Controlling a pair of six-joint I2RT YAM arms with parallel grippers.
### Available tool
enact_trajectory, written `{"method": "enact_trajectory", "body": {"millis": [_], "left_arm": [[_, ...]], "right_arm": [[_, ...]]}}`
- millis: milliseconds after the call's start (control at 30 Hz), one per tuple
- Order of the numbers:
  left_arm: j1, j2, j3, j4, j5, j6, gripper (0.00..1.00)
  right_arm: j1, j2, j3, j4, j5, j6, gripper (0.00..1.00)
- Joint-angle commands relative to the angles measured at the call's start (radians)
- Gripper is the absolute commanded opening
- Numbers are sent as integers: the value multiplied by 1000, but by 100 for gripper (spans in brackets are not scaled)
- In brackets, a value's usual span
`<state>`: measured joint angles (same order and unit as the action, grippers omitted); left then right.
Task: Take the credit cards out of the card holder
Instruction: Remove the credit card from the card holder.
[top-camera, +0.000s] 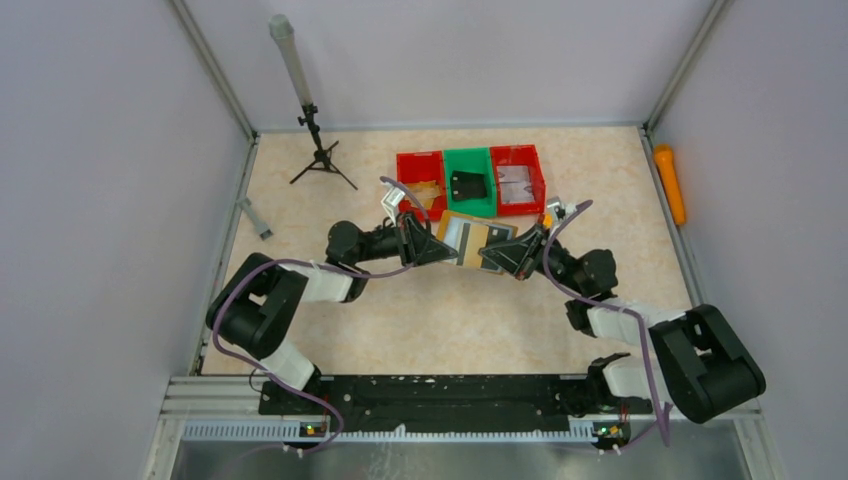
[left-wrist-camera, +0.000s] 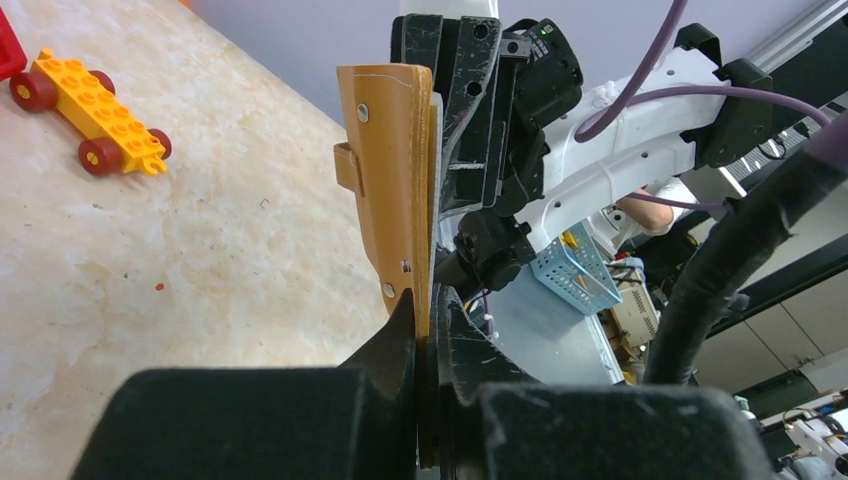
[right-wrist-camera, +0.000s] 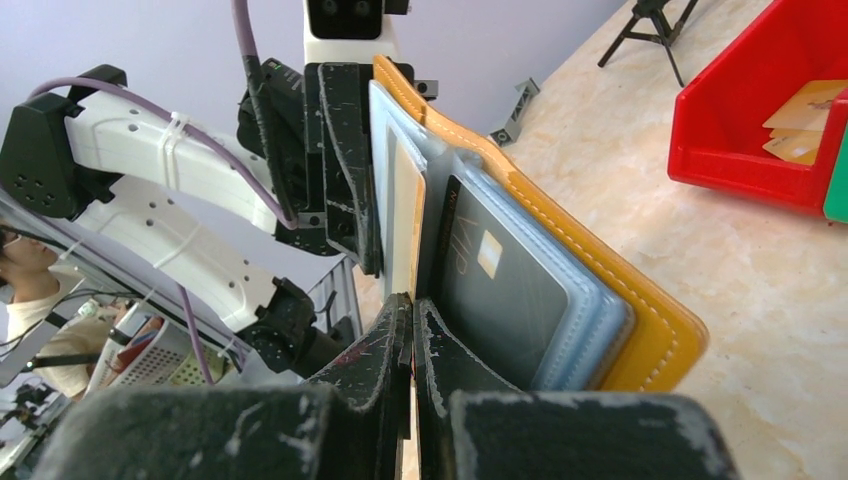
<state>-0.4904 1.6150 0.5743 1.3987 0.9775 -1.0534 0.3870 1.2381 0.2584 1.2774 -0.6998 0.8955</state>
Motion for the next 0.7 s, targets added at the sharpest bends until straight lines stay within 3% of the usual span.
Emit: {"method": "enact_trajectory", "body": {"millis": [0,200,333,367,467,500,600,667], "left_arm": [[10,-45,-10,111,4,-16,0],[15,-35,-7,129,4,-36,0],[14,-45,-4,56,-4,7,0],[12,-52,-4,27,-9,27,2],[6,-85,0,-103,-44,118,20],[3,-100,3,-159,-56,153,19],[-1,-144,10,-294,-97,237,2],[-2,-160,9,-358,-117,268,0]], "right_arm": [[-28,30,-4,87,4,16,0],[-34,49,-5,121,-13,34,0],[-36,56,-4,148,-25,47,0],[-35,60,-3,155,-29,51,0],[-35,64,1,160,-37,54,0],[-34,65,2,162,-39,55,0],[-35,66,3,164,-43,56,0],[-34,65,2,165,-42,57,0]]}}
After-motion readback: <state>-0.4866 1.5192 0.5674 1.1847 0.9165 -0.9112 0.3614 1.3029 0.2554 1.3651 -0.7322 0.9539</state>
